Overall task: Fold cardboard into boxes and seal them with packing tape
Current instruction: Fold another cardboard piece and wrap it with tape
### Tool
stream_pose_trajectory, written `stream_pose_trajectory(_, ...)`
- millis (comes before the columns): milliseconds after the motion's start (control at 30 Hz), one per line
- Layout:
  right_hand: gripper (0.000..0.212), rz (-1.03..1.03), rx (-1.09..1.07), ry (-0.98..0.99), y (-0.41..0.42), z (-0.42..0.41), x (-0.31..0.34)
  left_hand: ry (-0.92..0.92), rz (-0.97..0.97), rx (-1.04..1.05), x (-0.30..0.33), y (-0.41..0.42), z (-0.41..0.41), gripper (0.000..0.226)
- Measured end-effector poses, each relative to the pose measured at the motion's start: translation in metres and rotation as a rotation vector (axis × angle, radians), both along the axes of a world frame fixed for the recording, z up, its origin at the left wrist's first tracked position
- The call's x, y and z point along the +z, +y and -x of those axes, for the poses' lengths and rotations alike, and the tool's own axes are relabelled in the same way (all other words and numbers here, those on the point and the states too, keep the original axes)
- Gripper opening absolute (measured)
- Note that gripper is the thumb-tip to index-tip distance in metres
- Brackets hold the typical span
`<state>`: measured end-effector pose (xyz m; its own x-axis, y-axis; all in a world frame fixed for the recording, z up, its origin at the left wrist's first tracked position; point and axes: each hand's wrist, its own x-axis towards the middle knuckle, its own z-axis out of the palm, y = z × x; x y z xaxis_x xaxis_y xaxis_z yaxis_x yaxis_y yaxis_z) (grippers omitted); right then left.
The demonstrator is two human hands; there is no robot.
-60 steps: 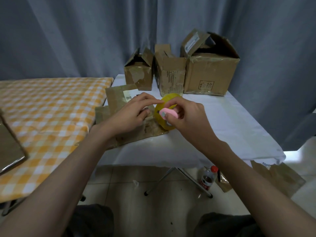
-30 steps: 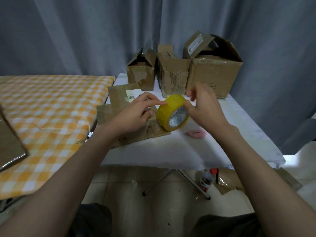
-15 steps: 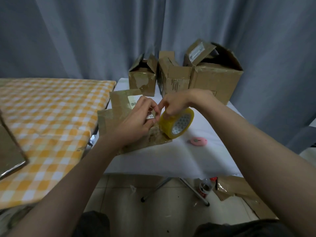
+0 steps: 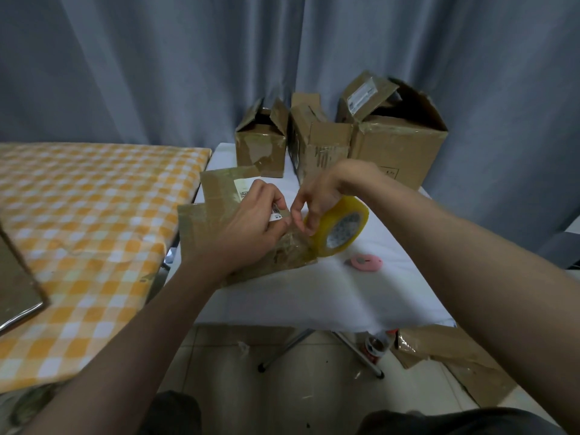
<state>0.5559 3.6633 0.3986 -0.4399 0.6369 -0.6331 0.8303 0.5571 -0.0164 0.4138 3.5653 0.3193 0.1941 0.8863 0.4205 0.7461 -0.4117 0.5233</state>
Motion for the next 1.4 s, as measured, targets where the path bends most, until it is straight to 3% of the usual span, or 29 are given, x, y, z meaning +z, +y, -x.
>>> stream_pose_trajectory(133,0.009,-0.21,-0.053,0.107,0.003,-0.018,-0.01,0.032,0.001,-0.047,0.003,-0.001,0.001,0.005)
stream_pose_trajectory(267,0.013,-0.343,-0.21,0.407,-0.008,-0.044,-0.016,0.087,0.002,-0.089,0.004,-0.001,0.005,0.017)
stream_pose_trajectory(367,0.011,-0.412,-0.379,0.738,-0.025,-0.065,-0.024,0.206,0.038,-0.1,0.002,-0.001,0.004,0.022)
stream_pose_trajectory(467,0.009,-0.366,-0.582,1.111,-0.046,-0.081,-0.035,0.269,0.078,-0.092,0.002,-0.001,0.001,0.026)
stream_pose_trajectory(567,0.015,-0.224,-0.748,1.313,-0.065,-0.089,-0.04,0.181,0.095,-0.048,0.01,0.004,0.0,0.022)
stream_pose_trajectory(767,0.017,0.002,-0.81,1.414,-0.093,-0.081,-0.04,-0.06,0.006,0.022,0.024,0.005,-0.018,0.03)
stream_pose_trajectory(1000,0.006,0.013,-0.845,1.549,-0.11,-0.074,-0.042,-0.278,-0.08,0.038,0.025,0.001,-0.051,0.016)
stream_pose_trajectory(1167,0.017,-0.02,-0.819,1.503,-0.112,-0.075,-0.046,-0.325,-0.105,0.128,0.019,-0.001,-0.057,0.008)
stream_pose_trajectory(1300,0.051,0.016,-0.836,1.544,-0.111,-0.075,-0.05,-0.36,-0.157,0.179,0.013,-0.003,-0.06,0.008)
stream_pose_trajectory(1400,0.055,0.022,-0.85,1.441,-0.111,-0.073,-0.053,-0.36,-0.179,0.201,0.012,-0.005,-0.061,0.009)
